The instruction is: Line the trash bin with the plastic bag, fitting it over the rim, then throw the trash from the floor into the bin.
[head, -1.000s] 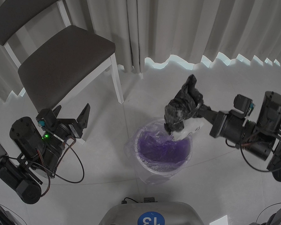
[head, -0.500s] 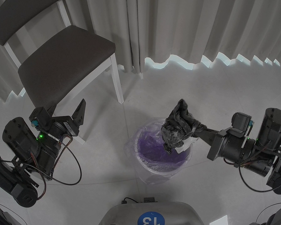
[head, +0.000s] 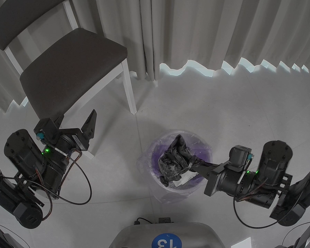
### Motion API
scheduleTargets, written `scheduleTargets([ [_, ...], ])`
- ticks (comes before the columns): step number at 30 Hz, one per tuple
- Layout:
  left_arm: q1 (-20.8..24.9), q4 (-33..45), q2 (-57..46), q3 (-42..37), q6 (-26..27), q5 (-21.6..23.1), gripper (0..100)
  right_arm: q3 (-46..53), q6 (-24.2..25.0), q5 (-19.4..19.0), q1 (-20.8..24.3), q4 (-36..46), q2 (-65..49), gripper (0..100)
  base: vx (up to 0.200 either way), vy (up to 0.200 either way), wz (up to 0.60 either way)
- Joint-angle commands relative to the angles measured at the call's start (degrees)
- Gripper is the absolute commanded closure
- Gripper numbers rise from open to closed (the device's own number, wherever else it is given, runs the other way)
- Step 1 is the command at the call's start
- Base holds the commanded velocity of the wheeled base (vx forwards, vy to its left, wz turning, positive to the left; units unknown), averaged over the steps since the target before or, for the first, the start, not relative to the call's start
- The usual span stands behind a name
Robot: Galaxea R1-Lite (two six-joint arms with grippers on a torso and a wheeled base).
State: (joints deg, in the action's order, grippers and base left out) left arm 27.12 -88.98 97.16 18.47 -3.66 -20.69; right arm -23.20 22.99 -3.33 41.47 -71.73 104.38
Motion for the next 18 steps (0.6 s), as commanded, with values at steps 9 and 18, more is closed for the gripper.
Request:
scheduleTargets([
  [9, 0.6, -0.8, 0.2, -0.3, -0.1, -0.1, 0, -1.7, -0.1, -1.4, -4.9, -12.8, 19.7, 100, 0.000, 0.000, 0.00],
  [18, 0.7, -0.8, 0.1, -0.3, -0.1, -0.1, 0, -5.6, -0.1, -2.8, -9.2, -11.9, 19.8, 100, 0.000, 0.000, 0.00],
])
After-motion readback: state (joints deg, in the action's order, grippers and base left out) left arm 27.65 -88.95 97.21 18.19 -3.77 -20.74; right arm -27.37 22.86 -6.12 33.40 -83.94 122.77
